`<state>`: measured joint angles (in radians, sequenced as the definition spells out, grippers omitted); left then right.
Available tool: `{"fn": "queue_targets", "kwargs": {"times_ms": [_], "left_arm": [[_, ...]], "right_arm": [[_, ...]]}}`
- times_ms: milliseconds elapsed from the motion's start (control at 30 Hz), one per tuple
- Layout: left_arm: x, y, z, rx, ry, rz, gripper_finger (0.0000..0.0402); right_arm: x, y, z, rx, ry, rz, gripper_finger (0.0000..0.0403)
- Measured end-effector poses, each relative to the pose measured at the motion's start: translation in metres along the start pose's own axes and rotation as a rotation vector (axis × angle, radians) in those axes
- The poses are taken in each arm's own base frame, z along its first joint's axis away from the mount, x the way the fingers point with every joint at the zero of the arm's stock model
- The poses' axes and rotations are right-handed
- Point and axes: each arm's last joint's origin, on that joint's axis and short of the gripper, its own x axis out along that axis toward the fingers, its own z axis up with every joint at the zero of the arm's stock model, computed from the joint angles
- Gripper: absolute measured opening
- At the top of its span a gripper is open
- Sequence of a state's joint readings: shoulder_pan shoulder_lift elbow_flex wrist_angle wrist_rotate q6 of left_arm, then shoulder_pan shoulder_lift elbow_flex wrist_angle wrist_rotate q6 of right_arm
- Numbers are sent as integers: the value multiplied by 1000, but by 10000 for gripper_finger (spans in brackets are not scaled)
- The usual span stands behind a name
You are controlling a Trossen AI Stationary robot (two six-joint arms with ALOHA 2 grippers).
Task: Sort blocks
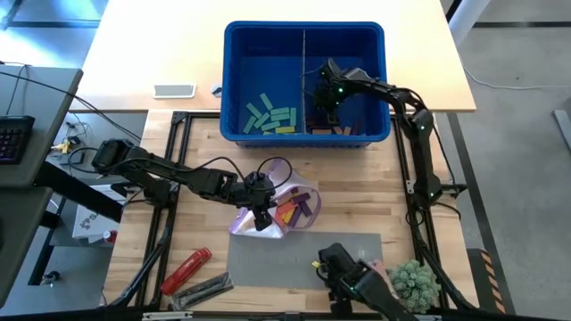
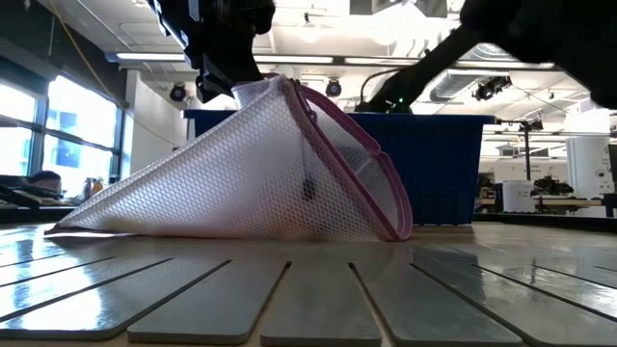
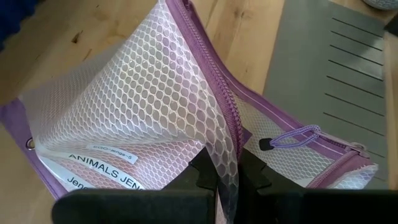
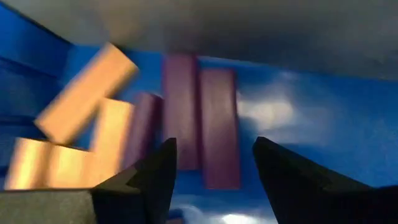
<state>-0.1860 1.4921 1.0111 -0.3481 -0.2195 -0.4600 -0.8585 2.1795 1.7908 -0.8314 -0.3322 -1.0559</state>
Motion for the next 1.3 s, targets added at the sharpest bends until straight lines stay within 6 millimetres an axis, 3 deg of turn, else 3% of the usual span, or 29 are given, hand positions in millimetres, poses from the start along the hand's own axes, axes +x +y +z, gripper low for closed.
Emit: {"fn": "queue_targets", "kwargs": {"times_ms": [467, 833, 933, 1100, 1300], "left_arm": [[0, 0, 0, -1, 1, -2, 0], [0, 1, 0, -2, 3, -5, 0], [0, 1, 0, -2, 3, -5, 0], [0, 1, 0, -2, 2, -5, 0], [0, 1, 0, -1, 5, -4, 0]], "right_arm": [[32, -14, -12, -49, 68, -97, 201], [34, -17, -11, -37, 124, -163, 199], [34, -18, -11, -14, 132, -176, 178], [33, -18, -12, -4, 150, -178, 91], [27, -15, -12, 35, 166, -166, 87]]}}
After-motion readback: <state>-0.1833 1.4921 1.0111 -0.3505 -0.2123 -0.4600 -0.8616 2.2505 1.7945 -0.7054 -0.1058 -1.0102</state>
